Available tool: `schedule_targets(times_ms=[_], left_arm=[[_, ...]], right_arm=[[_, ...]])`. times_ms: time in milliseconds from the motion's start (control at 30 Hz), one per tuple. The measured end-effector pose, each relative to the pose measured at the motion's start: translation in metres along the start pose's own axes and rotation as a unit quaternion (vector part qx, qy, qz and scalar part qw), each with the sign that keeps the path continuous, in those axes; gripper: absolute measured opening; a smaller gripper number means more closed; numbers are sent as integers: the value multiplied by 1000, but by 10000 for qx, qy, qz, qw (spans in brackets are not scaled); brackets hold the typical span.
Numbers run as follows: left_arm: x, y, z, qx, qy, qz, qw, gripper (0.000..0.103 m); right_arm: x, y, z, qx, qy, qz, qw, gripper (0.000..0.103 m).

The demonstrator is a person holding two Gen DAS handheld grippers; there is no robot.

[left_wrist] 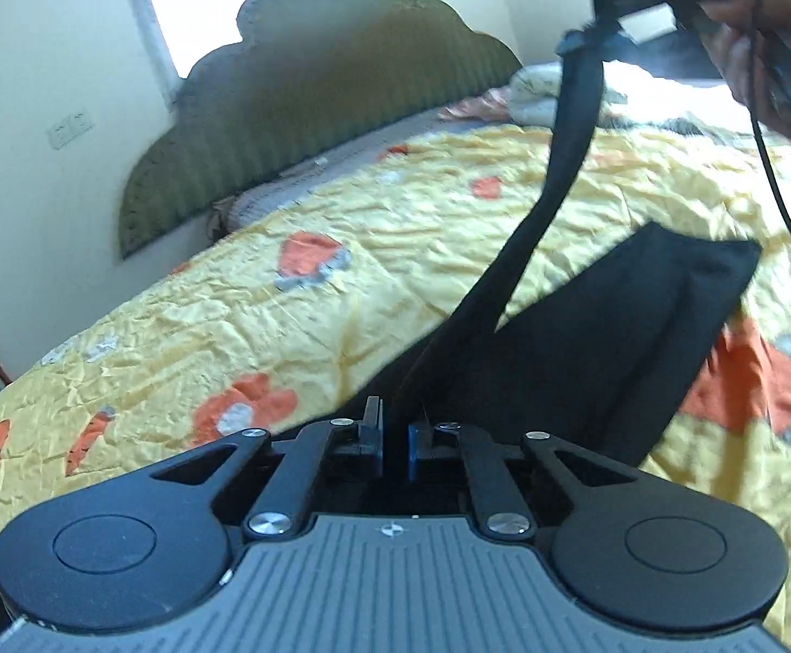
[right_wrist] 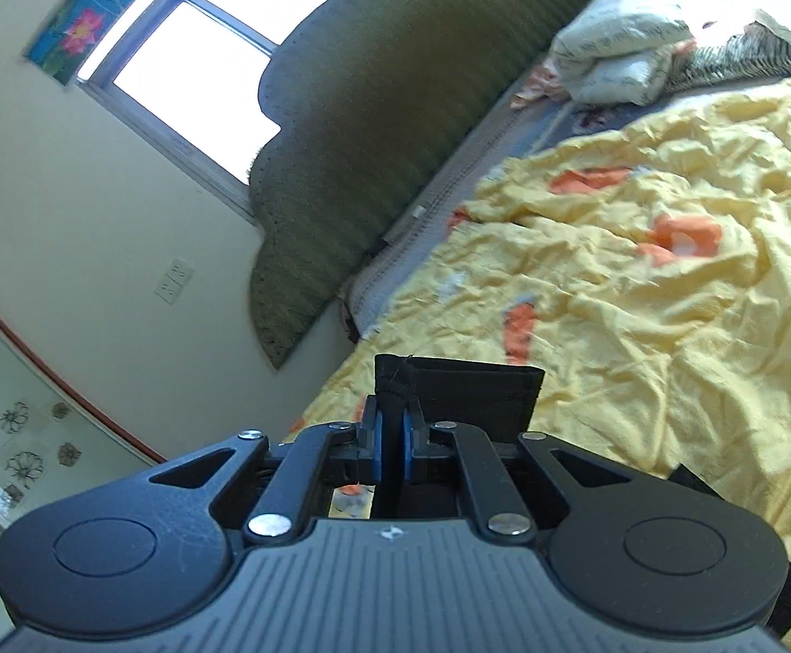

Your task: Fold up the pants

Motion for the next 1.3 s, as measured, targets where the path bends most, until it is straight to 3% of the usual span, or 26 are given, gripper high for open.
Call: schedule_targets(times_ms=[100,167,233,300,400,800,1300], left_arm=[[-12,11,17,312,35,142,9994,11],[4,2,14,94,-332,-56,9994,11],[27,-17,3,-240,-703,-243,9969,11],[42,-33,-4,-470,-830,-333,9949,11],[50,-40,-5,-531,-910,-342,9938,11],[55,-44,-2,-531,-885,-563,9931,11],[57,-47,-7,-588,-880,-650,9923,11]], right_arm=[[-15,5,30,368,224,464,9980,7],[7,-1,43,374,-167,497,9979,7],[50,-14,46,238,-817,363,9957,7],[96,-29,47,54,-1259,-65,9920,7],[135,-46,53,-24,-1521,-536,9869,7],[151,-59,65,-58,-1938,-187,9808,7],[155,-63,66,-44,-1985,-71,9801,7]])
Point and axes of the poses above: each gripper's, at about its wrist camera, not at the fingertips, and z roughly against the way its jaws point, x to its right, y to its top, the point moved 8 cm from there along -z, roughly the way its jaws point, and after that the axes turned 7 degrees about -z, right-handed, at the moved point
